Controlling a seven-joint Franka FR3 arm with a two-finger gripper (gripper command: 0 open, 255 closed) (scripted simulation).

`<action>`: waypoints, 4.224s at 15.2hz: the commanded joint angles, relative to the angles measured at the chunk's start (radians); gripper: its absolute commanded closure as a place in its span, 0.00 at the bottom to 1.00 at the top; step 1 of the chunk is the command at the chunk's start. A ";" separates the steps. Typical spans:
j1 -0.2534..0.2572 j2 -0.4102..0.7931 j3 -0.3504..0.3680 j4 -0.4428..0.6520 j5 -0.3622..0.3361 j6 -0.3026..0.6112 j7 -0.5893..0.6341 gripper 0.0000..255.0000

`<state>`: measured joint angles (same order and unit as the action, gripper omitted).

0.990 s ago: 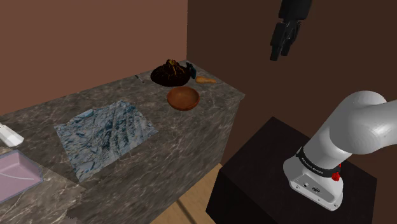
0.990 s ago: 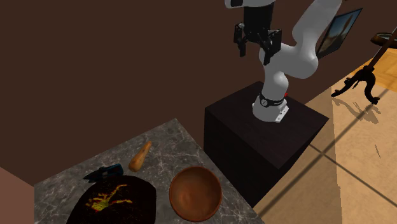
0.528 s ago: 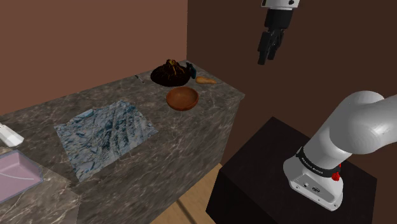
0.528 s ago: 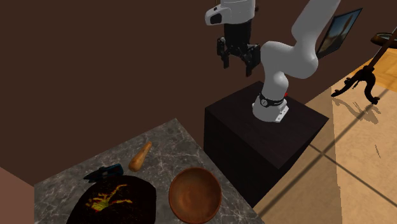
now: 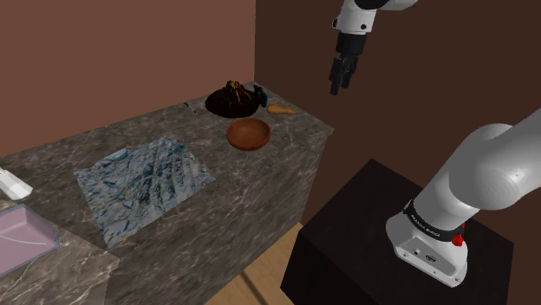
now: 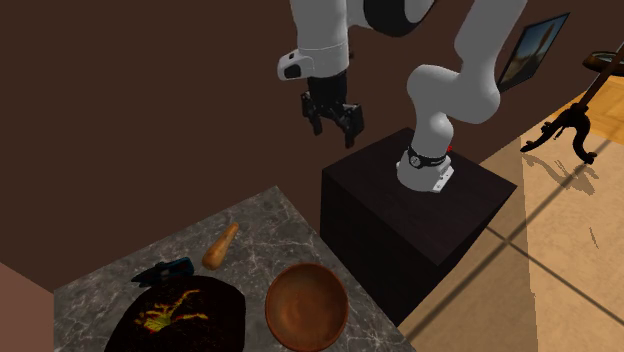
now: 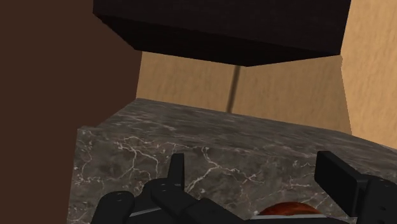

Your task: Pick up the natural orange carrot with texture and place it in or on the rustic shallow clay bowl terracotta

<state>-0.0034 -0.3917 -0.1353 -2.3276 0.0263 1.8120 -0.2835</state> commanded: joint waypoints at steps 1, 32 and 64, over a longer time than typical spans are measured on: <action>0.002 0.082 -0.017 0.035 0.004 0.049 -0.041 0.00; -0.095 1.170 -0.004 0.954 0.192 0.211 -0.440 0.00; -0.089 1.112 -0.009 0.959 0.183 0.150 -0.428 1.00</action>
<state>-0.0938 0.7299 -0.1438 -1.3691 0.2103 1.9717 -0.7139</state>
